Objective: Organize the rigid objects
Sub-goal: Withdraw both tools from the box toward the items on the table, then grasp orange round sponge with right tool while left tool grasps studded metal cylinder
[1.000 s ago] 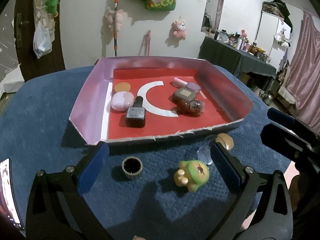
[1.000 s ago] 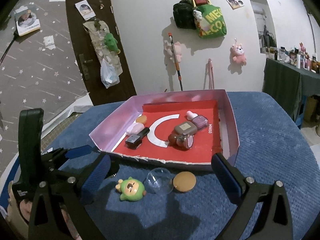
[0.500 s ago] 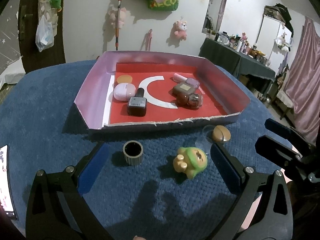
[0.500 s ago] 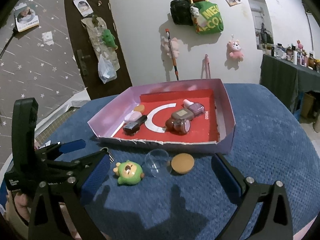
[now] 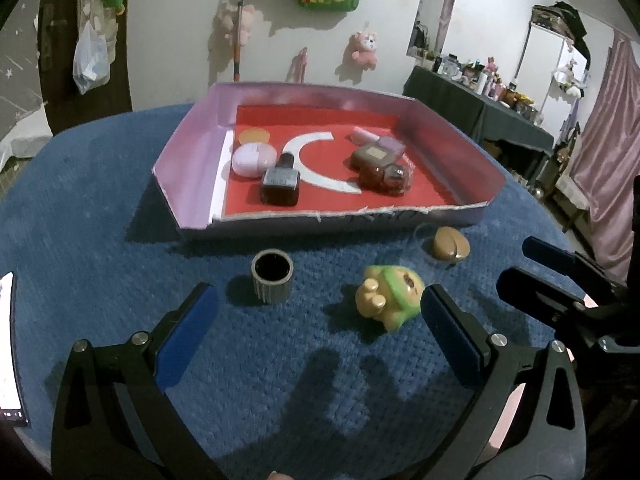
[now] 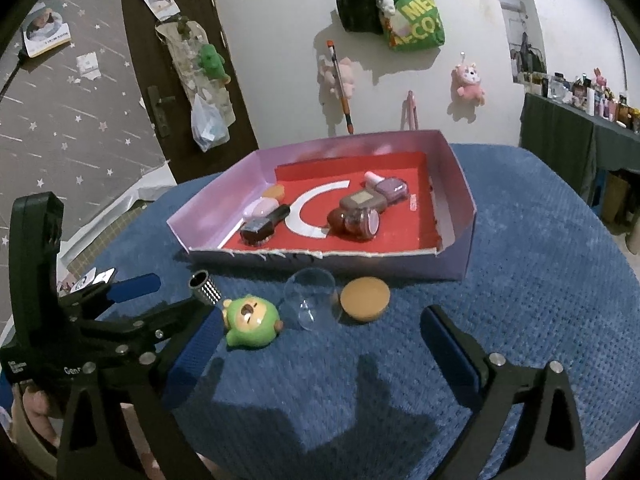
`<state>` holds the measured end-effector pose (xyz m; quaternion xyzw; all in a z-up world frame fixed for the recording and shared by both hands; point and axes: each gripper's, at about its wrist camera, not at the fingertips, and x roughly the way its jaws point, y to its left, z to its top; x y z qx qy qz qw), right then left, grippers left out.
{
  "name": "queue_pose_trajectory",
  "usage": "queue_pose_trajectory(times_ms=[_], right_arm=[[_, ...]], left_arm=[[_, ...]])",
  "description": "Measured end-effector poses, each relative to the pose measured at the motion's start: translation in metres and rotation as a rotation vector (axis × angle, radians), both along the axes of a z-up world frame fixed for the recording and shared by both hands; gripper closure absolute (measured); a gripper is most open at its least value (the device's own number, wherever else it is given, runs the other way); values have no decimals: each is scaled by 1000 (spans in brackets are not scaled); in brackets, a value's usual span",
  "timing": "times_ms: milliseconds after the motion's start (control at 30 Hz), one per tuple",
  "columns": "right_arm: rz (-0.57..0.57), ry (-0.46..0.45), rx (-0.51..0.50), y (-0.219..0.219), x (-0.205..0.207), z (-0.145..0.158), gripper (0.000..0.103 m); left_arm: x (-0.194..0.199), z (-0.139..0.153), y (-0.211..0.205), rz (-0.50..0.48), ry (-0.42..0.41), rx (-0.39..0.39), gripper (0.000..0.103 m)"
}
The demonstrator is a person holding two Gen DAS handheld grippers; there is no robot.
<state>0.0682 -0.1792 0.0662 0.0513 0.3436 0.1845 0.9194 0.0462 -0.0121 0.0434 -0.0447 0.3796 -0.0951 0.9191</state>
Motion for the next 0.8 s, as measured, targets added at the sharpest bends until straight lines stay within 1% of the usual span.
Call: queue_pose_trajectory(times_ms=[133, 200, 267, 533, 633, 800], right_arm=[[-1, 22, -8, 1, 2, -8, 6], [-3, 34, -15, 1, 4, -12, 10], [-7, 46, -21, 0, 6, -15, 10], [-31, 77, -47, -5, 16, -26, 17], [-56, 84, -86, -4, 21, -29, 20], [-83, 104, -99, -10, 31, -32, 22]], left_arm=[[2, -7, 3, 3, 29, -20, 0], [2, -11, 4, -4, 38, -33, 0], [3, -13, 5, 0, 40, -36, 0], [12, -21, 22, 78, 57, -30, 0], [16, -25, 25, 86, 67, -26, 0], [22, -29, 25, 94, 73, -7, 1]])
